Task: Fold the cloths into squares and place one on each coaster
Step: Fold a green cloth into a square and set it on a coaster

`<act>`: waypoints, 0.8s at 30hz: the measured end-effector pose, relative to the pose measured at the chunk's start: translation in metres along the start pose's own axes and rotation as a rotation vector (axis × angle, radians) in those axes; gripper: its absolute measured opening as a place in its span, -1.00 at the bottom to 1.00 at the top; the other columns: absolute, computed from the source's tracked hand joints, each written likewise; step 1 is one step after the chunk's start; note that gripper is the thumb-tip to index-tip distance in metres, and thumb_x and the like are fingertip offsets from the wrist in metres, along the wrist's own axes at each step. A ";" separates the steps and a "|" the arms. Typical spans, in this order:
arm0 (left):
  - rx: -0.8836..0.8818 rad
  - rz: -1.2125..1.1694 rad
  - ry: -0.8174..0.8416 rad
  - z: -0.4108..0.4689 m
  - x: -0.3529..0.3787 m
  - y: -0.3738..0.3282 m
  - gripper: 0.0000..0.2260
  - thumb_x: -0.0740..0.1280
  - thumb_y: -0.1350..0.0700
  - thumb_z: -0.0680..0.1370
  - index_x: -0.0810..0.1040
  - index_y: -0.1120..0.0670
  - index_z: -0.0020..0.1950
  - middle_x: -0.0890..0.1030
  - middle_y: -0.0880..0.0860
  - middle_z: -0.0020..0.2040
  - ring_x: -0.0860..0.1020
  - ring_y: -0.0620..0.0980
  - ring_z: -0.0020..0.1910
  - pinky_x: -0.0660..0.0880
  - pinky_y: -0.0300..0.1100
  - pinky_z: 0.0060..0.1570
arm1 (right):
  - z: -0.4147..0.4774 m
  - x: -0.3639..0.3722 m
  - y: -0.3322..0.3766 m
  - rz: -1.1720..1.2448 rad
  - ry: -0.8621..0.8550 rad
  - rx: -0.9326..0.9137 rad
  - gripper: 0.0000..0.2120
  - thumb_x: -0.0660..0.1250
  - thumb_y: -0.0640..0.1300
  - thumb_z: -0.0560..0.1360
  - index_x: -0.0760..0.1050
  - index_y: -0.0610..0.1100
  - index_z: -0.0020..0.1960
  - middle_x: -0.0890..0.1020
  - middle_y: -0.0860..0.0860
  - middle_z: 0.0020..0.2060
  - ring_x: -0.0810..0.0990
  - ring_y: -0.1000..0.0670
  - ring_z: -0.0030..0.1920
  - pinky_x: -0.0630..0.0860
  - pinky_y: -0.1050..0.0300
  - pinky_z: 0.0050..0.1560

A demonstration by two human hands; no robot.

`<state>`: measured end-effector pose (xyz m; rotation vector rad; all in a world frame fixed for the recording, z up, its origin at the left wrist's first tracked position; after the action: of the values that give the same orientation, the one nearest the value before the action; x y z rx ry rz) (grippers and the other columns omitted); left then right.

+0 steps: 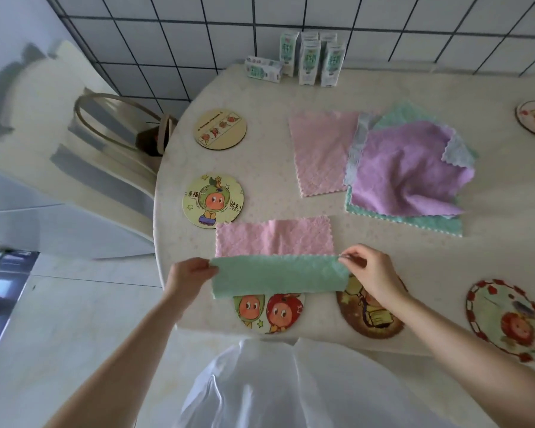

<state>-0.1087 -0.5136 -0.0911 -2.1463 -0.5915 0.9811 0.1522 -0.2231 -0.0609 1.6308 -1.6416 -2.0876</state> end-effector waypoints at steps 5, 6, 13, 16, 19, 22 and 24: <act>-0.162 -0.162 0.023 0.035 0.011 -0.010 -0.83 0.42 0.27 0.47 0.62 0.22 0.05 0.64 0.05 -0.16 0.62 0.09 -0.09 0.57 -0.09 0.03 | 0.053 0.007 -0.001 0.037 -0.005 0.092 -0.90 0.39 -0.26 0.46 0.62 -0.12 -0.07 0.65 0.08 -0.19 0.60 0.12 -0.13 0.50 0.26 -0.01; -0.182 -0.176 0.014 0.040 0.014 -0.010 -0.82 0.42 0.28 0.47 0.61 0.24 0.07 0.63 0.06 -0.15 0.62 0.11 -0.08 0.57 -0.08 0.02 | 0.062 0.010 -0.003 0.042 0.001 0.111 -0.90 0.38 -0.27 0.46 0.62 -0.12 -0.07 0.65 0.06 -0.18 0.59 0.10 -0.13 0.51 0.24 -0.01; -0.258 -0.149 -0.036 0.064 0.020 -0.009 -0.79 0.41 0.24 0.49 0.59 0.23 0.10 0.63 0.09 -0.13 0.62 0.12 -0.16 0.59 -0.12 -0.16 | 0.102 0.024 -0.021 0.061 0.067 0.223 -0.97 0.42 -0.20 0.44 0.59 -0.12 -0.13 0.66 0.02 -0.23 0.64 0.01 -0.18 0.61 -0.03 -0.07; -0.263 -0.110 -0.030 0.072 0.019 -0.006 -0.78 0.42 0.23 0.48 0.59 0.24 0.10 0.64 0.14 -0.12 0.63 0.13 -0.20 0.58 -0.14 -0.23 | 0.111 0.030 -0.030 0.060 0.110 0.255 -0.93 0.44 -0.16 0.43 0.56 -0.11 -0.19 0.66 0.01 -0.29 0.65 -0.01 -0.23 0.62 -0.11 -0.14; -0.256 -0.067 -0.027 0.077 0.019 -0.004 -0.79 0.43 0.22 0.47 0.60 0.24 0.08 0.66 0.13 -0.15 0.63 0.11 -0.23 0.58 -0.16 -0.26 | 0.117 0.034 -0.032 0.035 0.127 0.252 -0.91 0.45 -0.16 0.42 0.56 -0.10 -0.22 0.65 0.02 -0.30 0.65 -0.01 -0.23 0.61 -0.01 -0.16; -0.248 -0.027 -0.039 0.081 0.021 -0.004 -0.81 0.42 0.21 0.48 0.61 0.23 0.07 0.66 0.14 -0.15 0.61 0.06 -0.31 0.58 -0.16 -0.29 | 0.123 0.034 -0.034 -0.004 0.126 0.268 -0.89 0.46 -0.14 0.42 0.55 -0.12 -0.22 0.63 0.03 -0.33 0.63 -0.01 -0.25 0.57 0.10 -0.20; -0.243 -0.010 -0.044 0.084 0.022 -0.004 -0.83 0.41 0.20 0.49 0.61 0.23 0.06 0.66 0.15 -0.14 0.60 0.06 -0.31 0.57 -0.16 -0.31 | 0.126 0.035 -0.038 -0.006 0.123 0.303 -0.87 0.46 -0.11 0.42 0.54 -0.12 -0.23 0.61 0.04 -0.35 0.61 -0.01 -0.29 0.59 0.04 -0.23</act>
<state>-0.1612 -0.4628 -0.1378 -2.3348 -0.7762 0.9968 0.0668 -0.1387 -0.1253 1.8041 -1.9883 -1.7668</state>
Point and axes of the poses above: each hand's wrist, its own z-axis towards the middle knuckle, its own x-axis out of the palm, y = z × x, the point moved 7 cm from there along z, towards the middle knuckle
